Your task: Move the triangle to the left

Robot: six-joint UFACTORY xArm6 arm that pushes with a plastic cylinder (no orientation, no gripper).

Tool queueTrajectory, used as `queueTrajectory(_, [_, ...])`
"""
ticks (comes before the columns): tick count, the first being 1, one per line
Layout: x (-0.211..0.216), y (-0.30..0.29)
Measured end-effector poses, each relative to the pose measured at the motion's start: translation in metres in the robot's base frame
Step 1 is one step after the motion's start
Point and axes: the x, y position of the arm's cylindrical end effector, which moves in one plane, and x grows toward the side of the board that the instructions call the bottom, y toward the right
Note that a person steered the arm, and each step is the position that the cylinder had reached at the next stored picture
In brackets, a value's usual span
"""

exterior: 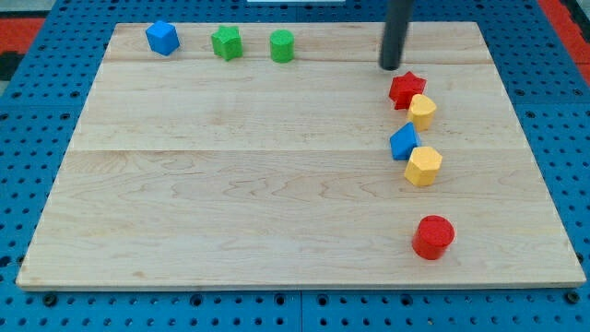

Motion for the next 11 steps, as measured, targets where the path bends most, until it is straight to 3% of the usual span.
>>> queueTrajectory(1, [0.050,0.071])
queueTrajectory(2, [0.124,0.101])
queueTrajectory(4, [0.149,-0.064])
queueTrajectory(6, [0.207,-0.155])
queueTrajectory(7, [0.189,-0.184])
queueTrajectory(9, [0.189,-0.184])
queueTrajectory(10, [0.188,-0.310])
queueTrajectory(11, [0.176,-0.388])
